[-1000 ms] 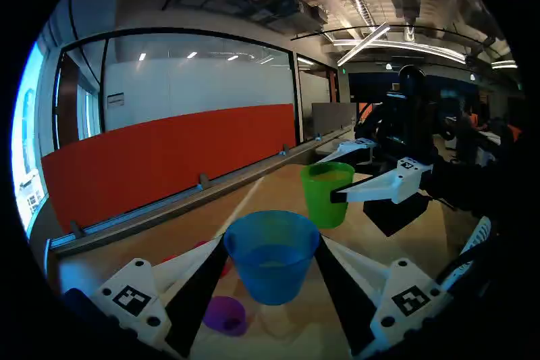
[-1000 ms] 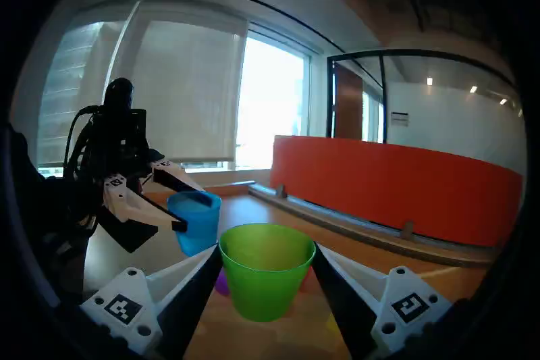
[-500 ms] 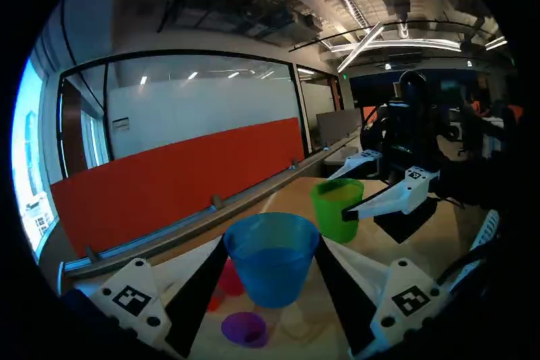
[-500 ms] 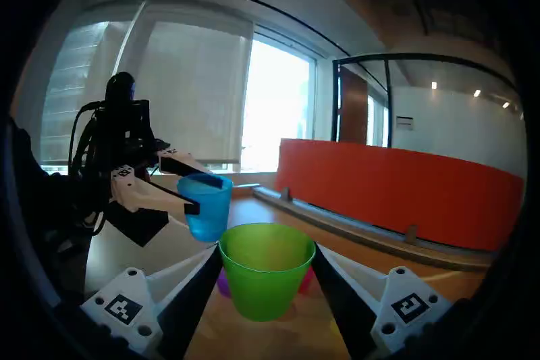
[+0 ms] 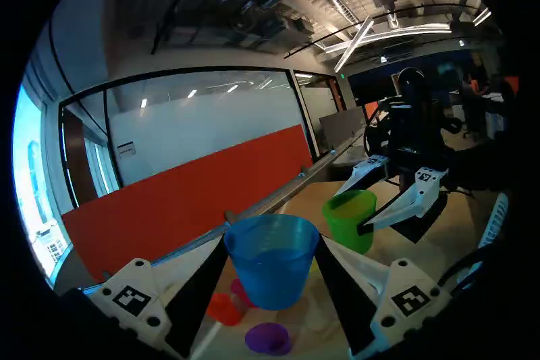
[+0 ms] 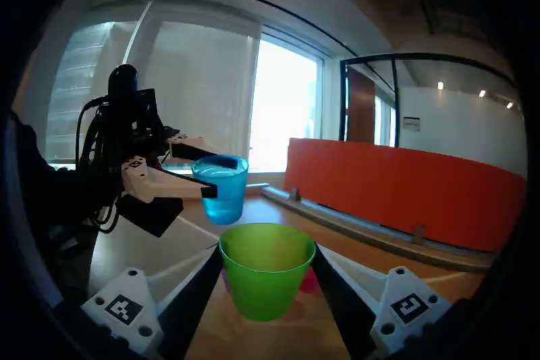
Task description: Pour water
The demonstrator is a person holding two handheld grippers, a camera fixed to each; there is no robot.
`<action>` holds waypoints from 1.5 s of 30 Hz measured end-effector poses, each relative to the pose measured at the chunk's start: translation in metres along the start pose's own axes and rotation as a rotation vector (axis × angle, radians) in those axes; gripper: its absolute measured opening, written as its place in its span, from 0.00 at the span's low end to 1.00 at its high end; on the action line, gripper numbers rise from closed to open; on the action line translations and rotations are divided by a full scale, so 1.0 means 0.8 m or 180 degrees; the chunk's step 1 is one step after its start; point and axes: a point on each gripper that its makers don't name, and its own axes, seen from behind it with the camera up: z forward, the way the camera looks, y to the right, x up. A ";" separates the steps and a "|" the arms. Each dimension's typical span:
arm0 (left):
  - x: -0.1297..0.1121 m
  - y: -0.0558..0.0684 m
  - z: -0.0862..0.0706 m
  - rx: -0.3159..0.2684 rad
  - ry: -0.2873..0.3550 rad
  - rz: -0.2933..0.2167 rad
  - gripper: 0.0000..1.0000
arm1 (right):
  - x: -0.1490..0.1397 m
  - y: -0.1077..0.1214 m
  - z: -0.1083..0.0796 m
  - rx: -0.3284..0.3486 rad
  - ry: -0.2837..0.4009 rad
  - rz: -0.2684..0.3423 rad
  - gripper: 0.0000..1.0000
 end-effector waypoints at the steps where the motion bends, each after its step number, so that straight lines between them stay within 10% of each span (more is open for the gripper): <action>1: 0.001 -0.001 0.000 0.0009 0.0005 0.0034 0.88 | -0.001 -0.001 0.000 0.0010 -0.0005 -0.0002 0.92; 45: 0.053 0.005 0.019 0.0107 0.0150 0.1321 0.88 | -0.016 -0.050 0.016 0.0408 -0.0071 -0.0090 0.93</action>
